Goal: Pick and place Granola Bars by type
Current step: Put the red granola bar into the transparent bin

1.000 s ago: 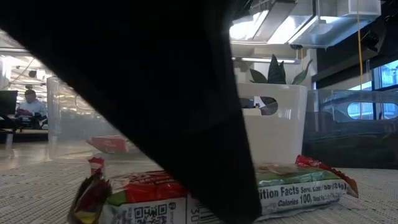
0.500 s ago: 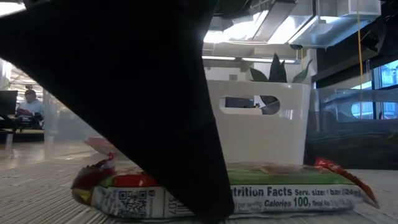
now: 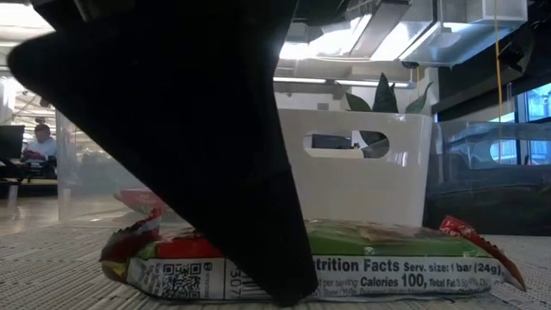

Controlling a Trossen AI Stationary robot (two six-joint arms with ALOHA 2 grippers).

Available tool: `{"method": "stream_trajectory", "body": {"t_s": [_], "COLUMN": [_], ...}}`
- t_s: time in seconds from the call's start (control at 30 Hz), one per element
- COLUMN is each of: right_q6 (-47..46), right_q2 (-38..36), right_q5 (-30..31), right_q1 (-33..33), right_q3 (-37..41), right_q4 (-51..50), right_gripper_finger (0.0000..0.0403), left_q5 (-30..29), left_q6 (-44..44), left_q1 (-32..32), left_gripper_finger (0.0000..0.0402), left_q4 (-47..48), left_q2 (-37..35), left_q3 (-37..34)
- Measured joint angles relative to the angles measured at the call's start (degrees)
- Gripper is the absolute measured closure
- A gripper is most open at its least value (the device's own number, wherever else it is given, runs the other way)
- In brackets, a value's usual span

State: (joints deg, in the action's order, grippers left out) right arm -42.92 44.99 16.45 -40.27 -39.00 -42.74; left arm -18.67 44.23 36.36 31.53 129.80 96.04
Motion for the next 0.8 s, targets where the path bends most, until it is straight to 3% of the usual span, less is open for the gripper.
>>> {"method": "stream_trajectory", "body": {"t_s": [0.23,0.5,0.8], "right_q6": [-0.02,-0.04,-0.26], "right_q2": [0.00,0.00,0.00], "right_q5": [0.00,0.00,0.00], "right_q1": [0.00,0.01,0.00], "right_q3": [0.00,0.00,0.00], "right_q4": [0.00,0.01,0.02], "right_gripper_finger": [0.0166,0.0166,0.0166], "left_q5": [2.00,3.80,0.33], "left_q6": [-1.07,-3.04,4.35], "left_q1": [-0.46,-1.79,-2.72], "left_gripper_finger": [0.0290,0.0291,0.0293], "left_q4": [3.91,14.34,35.73], "left_q2": [0.21,0.21,0.13], "left_q3": [2.84,12.67,26.47]}}
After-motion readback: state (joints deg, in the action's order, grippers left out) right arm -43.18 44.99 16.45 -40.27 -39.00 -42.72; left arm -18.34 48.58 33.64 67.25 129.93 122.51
